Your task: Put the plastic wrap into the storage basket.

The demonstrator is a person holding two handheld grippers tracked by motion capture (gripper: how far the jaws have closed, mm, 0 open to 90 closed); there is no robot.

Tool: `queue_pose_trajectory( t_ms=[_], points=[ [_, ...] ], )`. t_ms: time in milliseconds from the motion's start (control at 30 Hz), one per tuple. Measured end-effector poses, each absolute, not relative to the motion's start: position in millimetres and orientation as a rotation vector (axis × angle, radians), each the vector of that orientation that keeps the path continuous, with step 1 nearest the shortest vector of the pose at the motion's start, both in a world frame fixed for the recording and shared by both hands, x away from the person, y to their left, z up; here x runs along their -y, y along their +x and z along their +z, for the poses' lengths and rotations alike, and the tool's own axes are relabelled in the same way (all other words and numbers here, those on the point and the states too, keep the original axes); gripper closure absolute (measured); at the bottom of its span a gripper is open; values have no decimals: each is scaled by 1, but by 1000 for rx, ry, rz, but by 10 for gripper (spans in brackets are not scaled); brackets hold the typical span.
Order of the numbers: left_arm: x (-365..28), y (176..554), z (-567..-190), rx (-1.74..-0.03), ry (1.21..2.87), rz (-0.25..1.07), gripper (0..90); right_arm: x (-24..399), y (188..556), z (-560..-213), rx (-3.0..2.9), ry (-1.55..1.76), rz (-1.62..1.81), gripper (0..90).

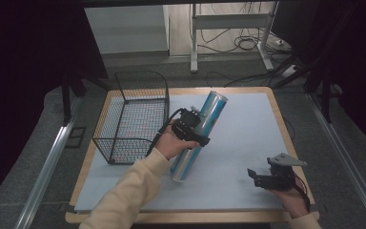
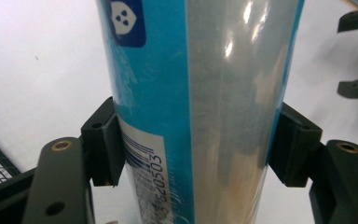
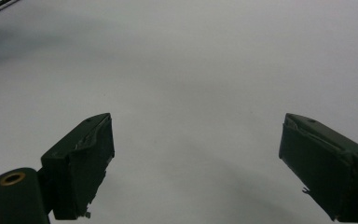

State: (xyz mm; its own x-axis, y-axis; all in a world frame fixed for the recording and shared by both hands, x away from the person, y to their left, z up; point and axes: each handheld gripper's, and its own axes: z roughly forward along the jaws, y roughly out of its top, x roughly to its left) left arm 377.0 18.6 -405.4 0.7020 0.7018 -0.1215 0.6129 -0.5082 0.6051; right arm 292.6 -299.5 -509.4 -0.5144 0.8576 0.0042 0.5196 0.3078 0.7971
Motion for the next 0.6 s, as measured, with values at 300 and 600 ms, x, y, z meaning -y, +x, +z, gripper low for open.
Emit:
queue_pose_trajectory(
  t_ms=[300,600],
  points=[
    [-23,376,-393,-989,2248,208,319,300,293,-509,-2158,1223,1073,103],
    [-23,376,-390,-981,2243,213,319,300,292,-509,-2158,1222,1069,103]
  ],
)
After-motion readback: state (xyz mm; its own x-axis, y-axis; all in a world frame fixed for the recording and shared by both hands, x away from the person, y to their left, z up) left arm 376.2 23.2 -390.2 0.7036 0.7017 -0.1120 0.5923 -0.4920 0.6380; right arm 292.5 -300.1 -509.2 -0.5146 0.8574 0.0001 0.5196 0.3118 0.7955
